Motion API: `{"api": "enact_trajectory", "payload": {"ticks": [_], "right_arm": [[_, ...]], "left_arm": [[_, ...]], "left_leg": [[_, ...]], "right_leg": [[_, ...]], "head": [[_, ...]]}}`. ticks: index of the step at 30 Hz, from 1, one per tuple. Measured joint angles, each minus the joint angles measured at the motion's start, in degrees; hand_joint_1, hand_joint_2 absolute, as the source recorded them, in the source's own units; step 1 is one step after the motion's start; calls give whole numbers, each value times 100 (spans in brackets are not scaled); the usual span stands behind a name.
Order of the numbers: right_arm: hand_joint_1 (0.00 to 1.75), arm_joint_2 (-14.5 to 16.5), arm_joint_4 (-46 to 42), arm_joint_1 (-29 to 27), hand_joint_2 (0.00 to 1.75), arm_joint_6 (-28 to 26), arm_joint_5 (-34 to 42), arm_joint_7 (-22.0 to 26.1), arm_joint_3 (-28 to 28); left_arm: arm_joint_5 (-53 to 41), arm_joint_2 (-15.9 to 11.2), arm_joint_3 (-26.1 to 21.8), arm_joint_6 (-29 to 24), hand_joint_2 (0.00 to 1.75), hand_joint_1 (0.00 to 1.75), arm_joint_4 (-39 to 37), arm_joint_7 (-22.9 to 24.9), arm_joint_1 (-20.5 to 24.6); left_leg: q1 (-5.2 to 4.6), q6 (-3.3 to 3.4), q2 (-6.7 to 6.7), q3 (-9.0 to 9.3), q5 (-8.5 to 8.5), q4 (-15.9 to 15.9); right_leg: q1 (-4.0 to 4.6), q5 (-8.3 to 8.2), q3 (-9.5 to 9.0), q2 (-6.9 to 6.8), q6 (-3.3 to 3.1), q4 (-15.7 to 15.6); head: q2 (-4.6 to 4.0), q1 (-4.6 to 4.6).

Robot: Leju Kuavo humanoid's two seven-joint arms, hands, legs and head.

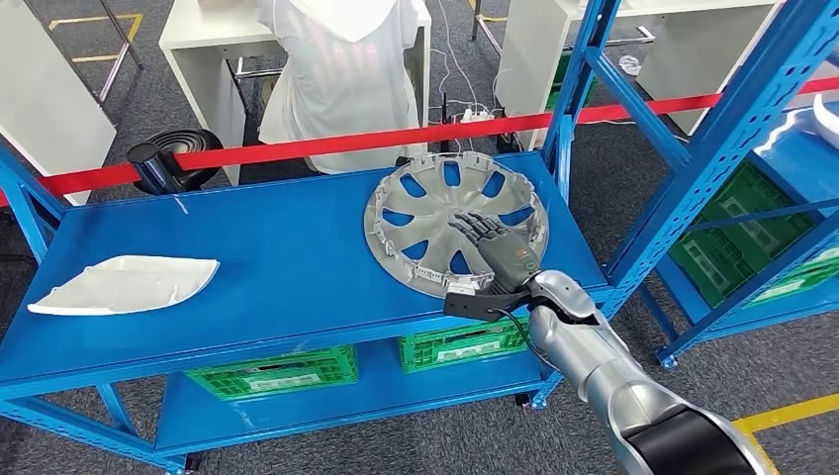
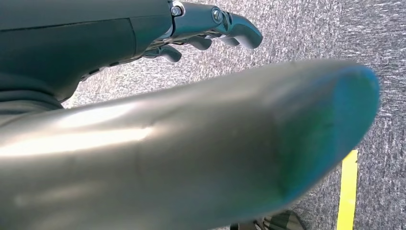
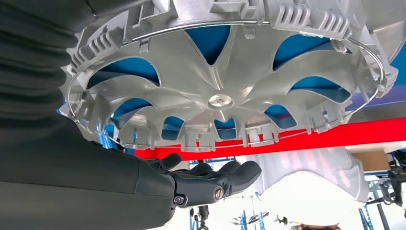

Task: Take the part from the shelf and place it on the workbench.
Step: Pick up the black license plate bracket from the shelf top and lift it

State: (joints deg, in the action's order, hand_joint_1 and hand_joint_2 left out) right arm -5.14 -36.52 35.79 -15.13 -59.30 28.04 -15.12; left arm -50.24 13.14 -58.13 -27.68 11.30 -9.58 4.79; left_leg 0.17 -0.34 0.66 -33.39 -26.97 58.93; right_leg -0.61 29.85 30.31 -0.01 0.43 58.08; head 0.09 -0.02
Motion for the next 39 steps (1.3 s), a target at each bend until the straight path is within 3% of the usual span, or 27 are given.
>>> {"api": "enact_trajectory", "payload": {"ticks": [26, 30, 39], "right_arm": [[0, -2, 92, -25, 0, 132, -185, -29, -2], [0, -45, 227, 15, 175, 179, -245, -63, -2], [0, -203, 379, 29, 175, 186, -251, -100, -2]], "left_arm": [[63, 1, 6, -1, 0, 0, 0, -5, 0], [138, 5, 4, -1, 0, 0, 0, -30, -1], [152, 9, 2, 0, 0, 0, 0, -51, -1]], "left_leg": [[0, 0, 0, 0, 0, 0], [0, 0, 0, -1, 0, 0], [-1, 0, -2, -1, 0, 0]], "right_leg": [[0, 0, 1, 0, 0, 0], [-1, 0, 2, 0, 0, 0], [-1, 0, 3, 2, 0, 0]], "head": [[0, 1], [0, 0], [0, 1]]}}
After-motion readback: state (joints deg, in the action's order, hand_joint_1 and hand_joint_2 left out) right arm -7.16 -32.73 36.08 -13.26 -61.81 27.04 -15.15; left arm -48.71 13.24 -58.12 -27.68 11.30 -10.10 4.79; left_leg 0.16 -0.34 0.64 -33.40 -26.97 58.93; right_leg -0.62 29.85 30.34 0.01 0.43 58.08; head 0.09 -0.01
